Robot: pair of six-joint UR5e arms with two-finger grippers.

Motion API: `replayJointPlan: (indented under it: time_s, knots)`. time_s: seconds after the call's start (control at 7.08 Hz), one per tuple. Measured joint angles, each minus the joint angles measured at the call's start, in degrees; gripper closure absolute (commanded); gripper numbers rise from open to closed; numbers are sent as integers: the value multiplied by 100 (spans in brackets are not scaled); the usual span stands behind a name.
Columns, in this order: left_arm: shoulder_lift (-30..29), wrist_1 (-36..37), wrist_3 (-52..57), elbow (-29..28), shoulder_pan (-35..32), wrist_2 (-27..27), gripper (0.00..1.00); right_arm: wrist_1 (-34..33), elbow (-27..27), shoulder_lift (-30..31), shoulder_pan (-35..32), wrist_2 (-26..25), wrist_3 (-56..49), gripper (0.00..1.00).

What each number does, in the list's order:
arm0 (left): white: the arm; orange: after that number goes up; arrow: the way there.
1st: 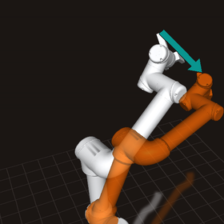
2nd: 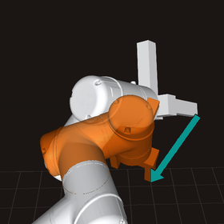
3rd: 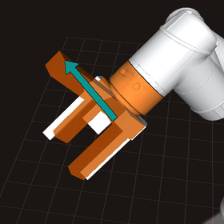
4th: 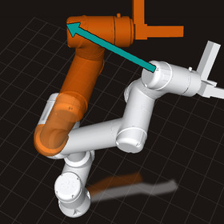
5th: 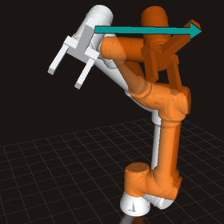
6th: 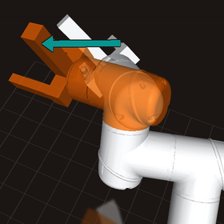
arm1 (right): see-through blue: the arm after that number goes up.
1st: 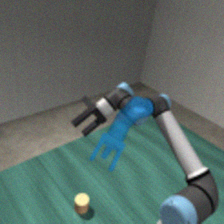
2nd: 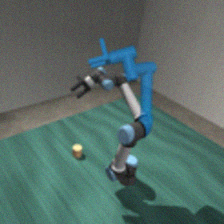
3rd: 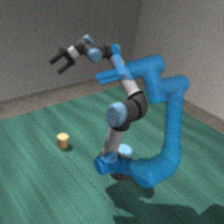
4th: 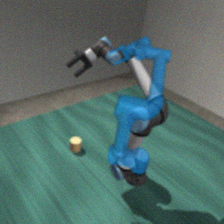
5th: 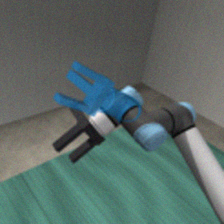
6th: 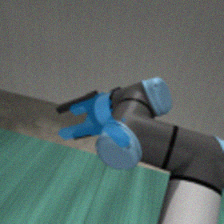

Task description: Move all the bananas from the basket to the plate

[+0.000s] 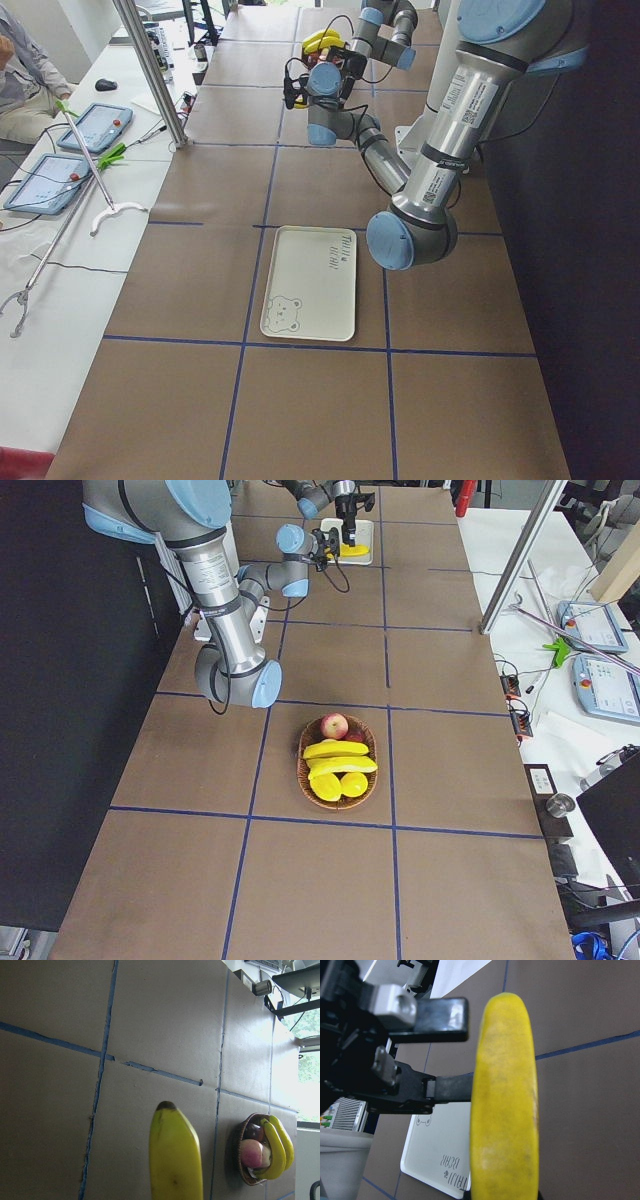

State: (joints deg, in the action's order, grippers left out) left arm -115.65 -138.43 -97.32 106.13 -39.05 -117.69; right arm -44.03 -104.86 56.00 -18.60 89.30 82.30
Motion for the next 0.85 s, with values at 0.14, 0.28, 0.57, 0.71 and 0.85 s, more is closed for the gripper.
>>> replayJointPlan:
  time_s: [0.14,0.28,0.57,0.71,0.85]
  knots:
    - [-4,0,-53,-8,70,84,39,0,-1,-1,6,0,-2,96]
    - [-5,0,-97,-1,101,117,51,0,-5,-1,8,0,-3,96]
    - [-2,0,-142,17,114,131,93,0,-8,-1,7,0,1,93]
    - [-2,0,-147,23,116,133,100,1,-8,-1,6,1,9,81]
    - [1,0,-146,26,116,132,100,6,-9,0,4,2,15,21]
